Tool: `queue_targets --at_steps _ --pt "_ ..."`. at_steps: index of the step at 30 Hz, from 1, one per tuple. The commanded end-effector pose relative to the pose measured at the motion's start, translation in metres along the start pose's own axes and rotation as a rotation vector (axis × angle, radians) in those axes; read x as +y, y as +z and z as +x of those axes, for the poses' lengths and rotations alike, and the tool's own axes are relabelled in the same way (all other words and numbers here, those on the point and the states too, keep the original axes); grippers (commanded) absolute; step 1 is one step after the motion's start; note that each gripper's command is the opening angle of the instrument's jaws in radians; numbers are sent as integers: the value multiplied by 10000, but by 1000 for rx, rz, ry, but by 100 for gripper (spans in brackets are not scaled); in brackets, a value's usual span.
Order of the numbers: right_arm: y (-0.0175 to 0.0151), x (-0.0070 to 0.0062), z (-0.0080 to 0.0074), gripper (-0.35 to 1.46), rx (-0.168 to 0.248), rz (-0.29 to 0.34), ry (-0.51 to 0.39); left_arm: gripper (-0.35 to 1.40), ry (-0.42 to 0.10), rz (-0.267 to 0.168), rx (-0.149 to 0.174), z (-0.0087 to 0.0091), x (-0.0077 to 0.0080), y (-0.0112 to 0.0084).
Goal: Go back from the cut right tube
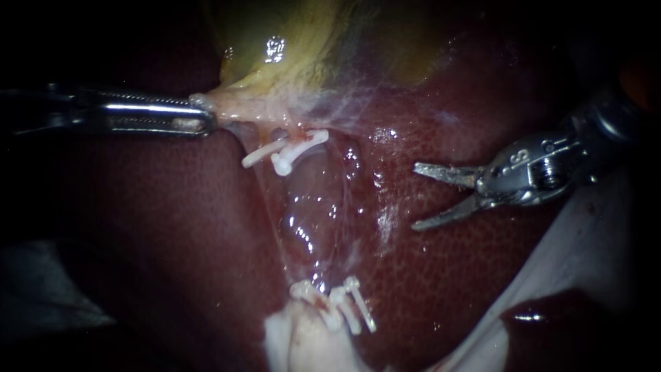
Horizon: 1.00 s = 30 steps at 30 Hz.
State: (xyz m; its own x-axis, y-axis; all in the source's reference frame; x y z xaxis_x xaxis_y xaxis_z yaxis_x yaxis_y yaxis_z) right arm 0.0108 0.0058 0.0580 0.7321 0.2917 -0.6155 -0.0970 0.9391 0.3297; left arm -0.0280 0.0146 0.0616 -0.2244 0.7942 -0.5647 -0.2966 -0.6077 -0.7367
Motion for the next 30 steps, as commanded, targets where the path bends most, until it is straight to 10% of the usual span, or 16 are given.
queue_targets --at_steps 1,16,30 --pt "1 0 -1 145 1 2 0 -35 1 2 1 -2 -1 2" --pt "1 -1 -1 145 4 8 -6 -35 16 20 -12 -32 -33 55" --pt "1 -1 -2 145 6 14 -7 -35 16 16 -13 -33 -33 59"
